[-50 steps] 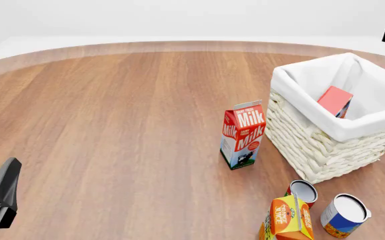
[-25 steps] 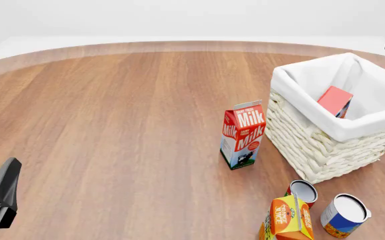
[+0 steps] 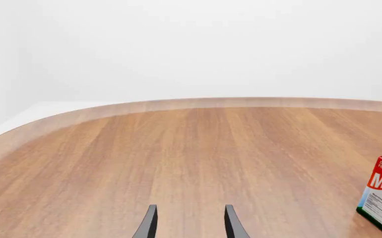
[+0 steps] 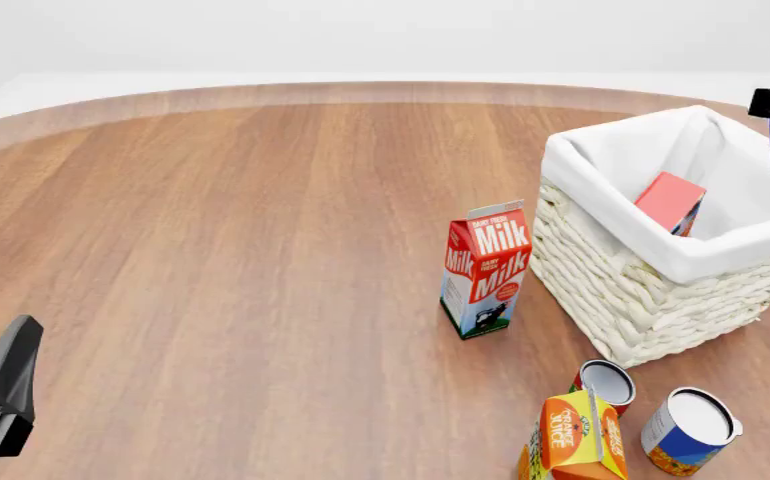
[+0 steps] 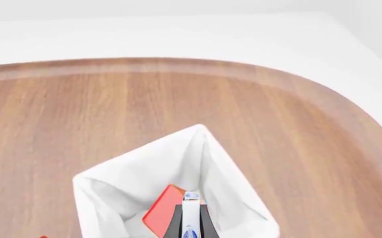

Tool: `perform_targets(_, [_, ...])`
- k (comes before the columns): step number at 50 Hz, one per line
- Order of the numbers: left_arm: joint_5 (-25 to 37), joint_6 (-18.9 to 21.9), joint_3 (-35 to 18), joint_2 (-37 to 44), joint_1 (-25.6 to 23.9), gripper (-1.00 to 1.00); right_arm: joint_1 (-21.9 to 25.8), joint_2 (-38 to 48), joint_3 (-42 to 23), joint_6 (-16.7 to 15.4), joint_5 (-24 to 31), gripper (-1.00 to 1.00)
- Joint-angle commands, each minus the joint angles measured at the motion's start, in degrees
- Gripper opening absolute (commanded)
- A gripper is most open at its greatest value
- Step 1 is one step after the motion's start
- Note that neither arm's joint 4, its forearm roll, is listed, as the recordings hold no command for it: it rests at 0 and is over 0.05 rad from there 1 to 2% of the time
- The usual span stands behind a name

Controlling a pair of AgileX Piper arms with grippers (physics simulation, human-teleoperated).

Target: Pick up the cream cheese box and the butter, and put them in the basket.

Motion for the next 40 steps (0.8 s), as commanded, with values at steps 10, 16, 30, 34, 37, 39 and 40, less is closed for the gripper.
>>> perform_targets(10, [0.0,0.0,0.0,0.0,0.0,1.0,1.1,1.8,-1.1,-0.4,-0.4,-1.0])
perform_targets(16, [0.0,0.0,0.0,0.0,0.0,1.0,1.5,2.5,0.5,-0.9,-2.2,-1.0])
perform_targets(30, [0.0,0.0,0.0,0.0,0.0,1.0,2.4,4.7,0.1,-1.4,-2.5,-1.0])
perform_targets(34, [0.0,0.0,0.0,0.0,0.0,1.0,2.5,5.0,-0.5,-1.5,-2.3,-1.0])
perform_targets(37, [0.0,0.0,0.0,0.0,0.0,1.0,2.8,5.3,-0.4,-1.5,-2.5,-1.0])
perform_targets(39, [0.0,0.0,0.0,0.0,0.0,1.0,3.0,5.6,0.7,-1.5,-3.8,-1.0])
perform_targets(40, [0.0,0.0,0.0,0.0,0.0,1.0,3.0,5.7,0.2,-1.6,-3.3,-1.0])
